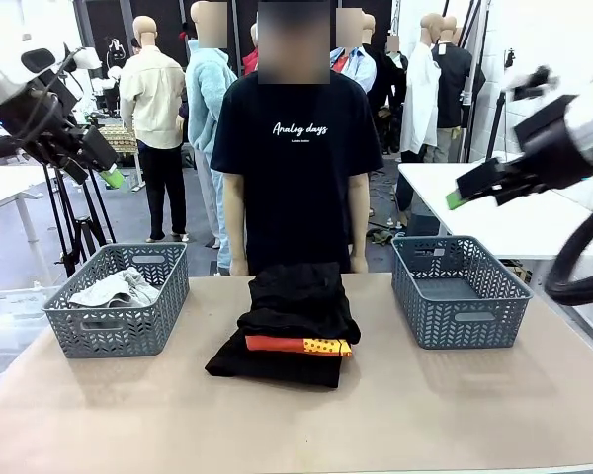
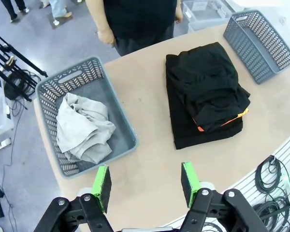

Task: Sort the tops and bottoms.
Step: Lift clothes from the center of the table with your right hand.

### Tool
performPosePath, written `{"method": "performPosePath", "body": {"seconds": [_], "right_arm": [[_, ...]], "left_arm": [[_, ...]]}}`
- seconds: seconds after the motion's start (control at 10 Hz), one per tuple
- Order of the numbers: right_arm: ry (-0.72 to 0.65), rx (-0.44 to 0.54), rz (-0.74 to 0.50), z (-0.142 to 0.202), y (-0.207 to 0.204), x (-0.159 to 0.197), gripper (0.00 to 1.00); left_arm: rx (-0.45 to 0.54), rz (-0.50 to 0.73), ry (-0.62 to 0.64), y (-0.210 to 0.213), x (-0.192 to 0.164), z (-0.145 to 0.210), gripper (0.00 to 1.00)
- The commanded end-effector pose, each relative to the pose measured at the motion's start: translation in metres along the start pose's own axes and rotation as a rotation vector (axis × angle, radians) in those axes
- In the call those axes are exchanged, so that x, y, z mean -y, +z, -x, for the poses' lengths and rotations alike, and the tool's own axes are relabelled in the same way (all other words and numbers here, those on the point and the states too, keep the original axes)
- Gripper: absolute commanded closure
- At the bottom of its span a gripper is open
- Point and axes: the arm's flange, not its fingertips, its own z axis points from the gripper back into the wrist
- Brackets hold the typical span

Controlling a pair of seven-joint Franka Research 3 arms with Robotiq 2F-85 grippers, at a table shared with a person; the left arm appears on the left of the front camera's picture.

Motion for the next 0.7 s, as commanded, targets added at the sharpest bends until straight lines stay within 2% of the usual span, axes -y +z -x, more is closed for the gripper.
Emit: {"method": "performPosePath", "body": {"seconds": [0.0, 0.1, 0.3, 0.5, 0.6], "right_arm": [[0.006, -0.055, -0.068, -0.040, -0.060, -0.022, 0.00], [0.000, -0.079, -0.088, -0.046, -0.095, -0.033, 0.00], [0.027, -0.112, -0.051, -0.049, -0.171, -0.055, 0.00], [0.077, -0.181, -0.047, -0.037, -0.210, -0.070, 0.00], [0.091, -0.227, -0.042, -0.032, -0.217, -0.064, 0.00]], "left_arm": [[0.003, -0.004, 0.009, 0.000, 0.000, 0.000, 0.24], [0.003, -0.004, 0.009, 0.000, 0.000, 0.000, 0.24], [0.003, -0.004, 0.009, 0.000, 0.000, 0.000, 0.24], [0.003, -0.004, 0.009, 0.000, 0.000, 0.000, 0.24], [0.003, -0.004, 0.009, 0.000, 0.000, 0.000, 0.24]]}}
